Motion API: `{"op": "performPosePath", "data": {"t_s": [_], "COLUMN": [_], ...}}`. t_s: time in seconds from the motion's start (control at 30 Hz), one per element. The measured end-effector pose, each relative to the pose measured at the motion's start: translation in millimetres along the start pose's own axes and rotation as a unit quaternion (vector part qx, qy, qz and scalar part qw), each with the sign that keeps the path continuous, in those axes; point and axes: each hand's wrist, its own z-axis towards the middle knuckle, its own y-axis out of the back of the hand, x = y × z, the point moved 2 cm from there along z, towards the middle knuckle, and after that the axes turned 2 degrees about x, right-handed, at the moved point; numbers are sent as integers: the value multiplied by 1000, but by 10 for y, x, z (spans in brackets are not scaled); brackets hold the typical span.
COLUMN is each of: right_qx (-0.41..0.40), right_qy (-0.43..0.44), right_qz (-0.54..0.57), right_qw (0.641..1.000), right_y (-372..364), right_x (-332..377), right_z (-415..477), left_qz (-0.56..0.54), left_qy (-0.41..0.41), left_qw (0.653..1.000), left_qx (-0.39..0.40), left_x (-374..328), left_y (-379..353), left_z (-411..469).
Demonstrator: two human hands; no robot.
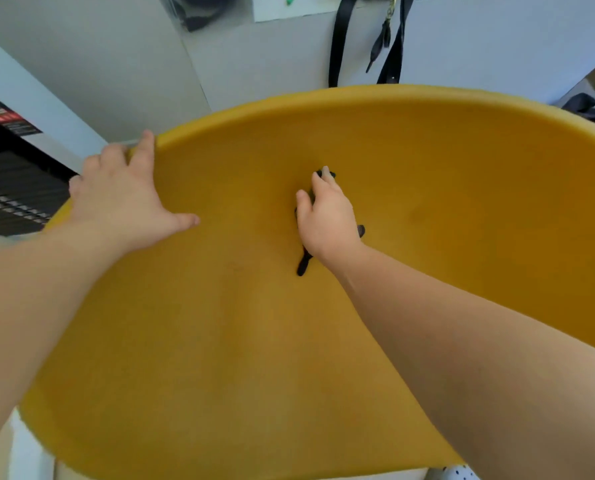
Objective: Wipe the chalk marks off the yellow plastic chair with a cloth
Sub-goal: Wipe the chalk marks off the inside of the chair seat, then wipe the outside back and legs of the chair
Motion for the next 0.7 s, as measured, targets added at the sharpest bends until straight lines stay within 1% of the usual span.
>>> {"op": "performPosePath", "data": {"t_s": [0.13, 0.2, 0.3, 0.4, 0.53, 0.7], "right_qx": [-20, -27, -20, -31, -58, -103], "right_qy": [-60, -66, -73, -73, -110, -161], "right_qz": [117, 151, 154, 168, 172, 153], "right_qw": [991, 986, 985, 983, 977, 970], "right_y": [-155, -248, -402, -432, -366, -355], "right_x": [43, 107, 217, 392, 553, 502], "right_z": [-96, -155, -221, -288, -408, -588], "left_qz": [-48, -67, -97, -115, -131, -172], "left_qy": [-6, -1, -5, -20, -74, -129], "left_qw": [997, 994, 989, 984, 973, 950], "left_qx": [62, 89, 115, 137, 174, 226], "left_x": [99, 153, 260, 346, 412, 530], "left_y": [97, 122, 130, 108, 111, 102], "left_z": [-119, -244, -468, -743, -1087, -1453]}}
